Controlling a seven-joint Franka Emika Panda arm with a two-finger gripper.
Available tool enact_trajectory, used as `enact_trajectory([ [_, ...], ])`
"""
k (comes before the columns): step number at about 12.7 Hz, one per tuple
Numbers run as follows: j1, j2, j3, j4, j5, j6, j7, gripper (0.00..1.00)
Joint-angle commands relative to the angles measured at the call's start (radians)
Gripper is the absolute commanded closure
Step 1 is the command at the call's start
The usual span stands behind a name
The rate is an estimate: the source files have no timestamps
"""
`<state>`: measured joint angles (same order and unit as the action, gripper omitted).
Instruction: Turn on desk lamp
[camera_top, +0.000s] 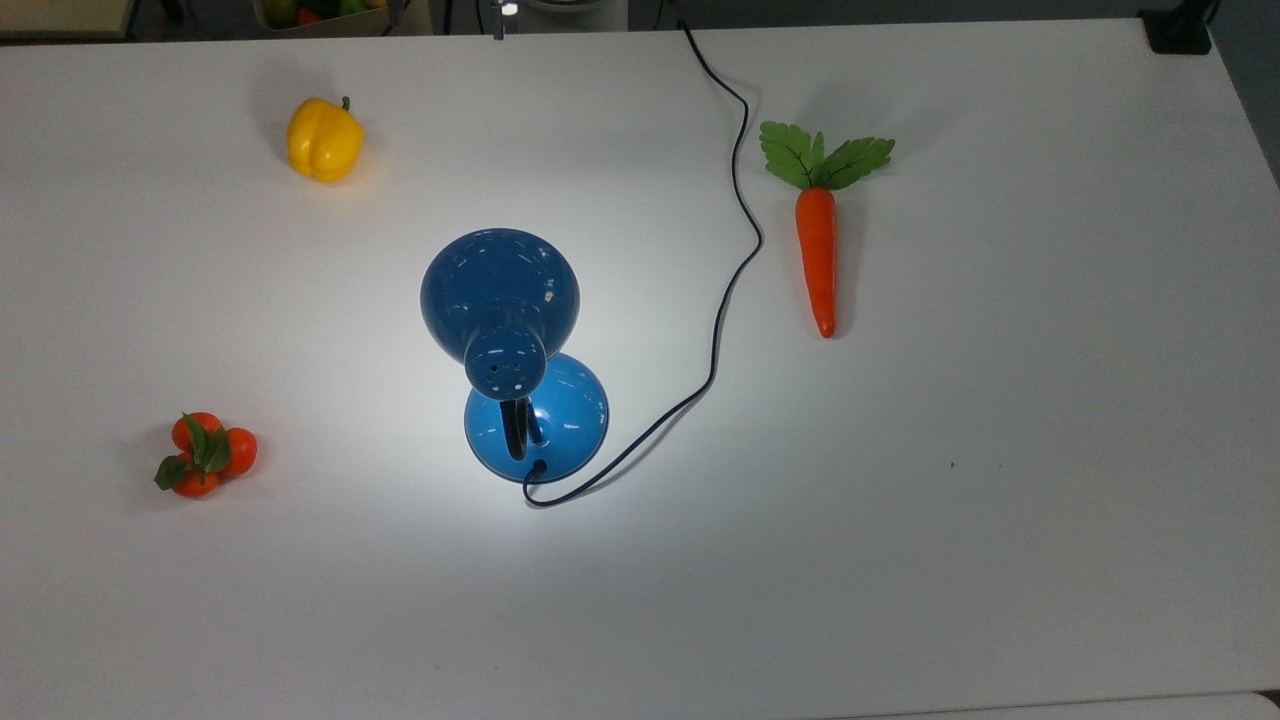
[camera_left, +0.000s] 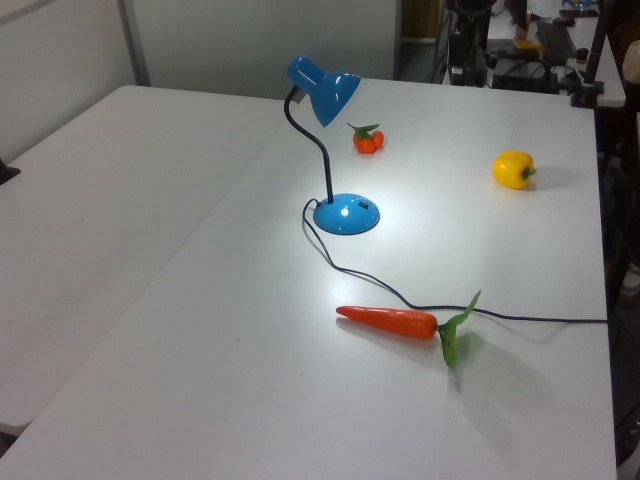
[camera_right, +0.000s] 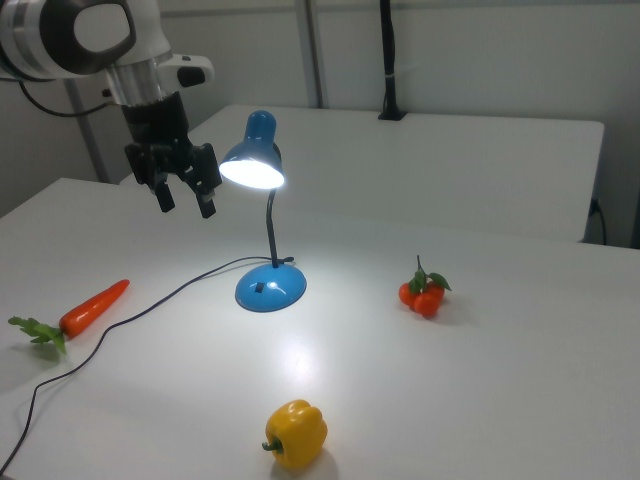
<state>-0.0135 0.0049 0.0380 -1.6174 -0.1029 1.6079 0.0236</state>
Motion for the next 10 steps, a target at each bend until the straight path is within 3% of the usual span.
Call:
enact_trajectory([
  [1,0.003,-0.011,-0.01,0.01,0.019,-0.029,-0.027,0.0],
  [5,0.02,-0.005,-0.013,0.021,0.02,-0.031,-0.008,0.0],
  [10,0.078,-0.006,-0.075,0.019,0.035,-0.032,0.009,0.0],
])
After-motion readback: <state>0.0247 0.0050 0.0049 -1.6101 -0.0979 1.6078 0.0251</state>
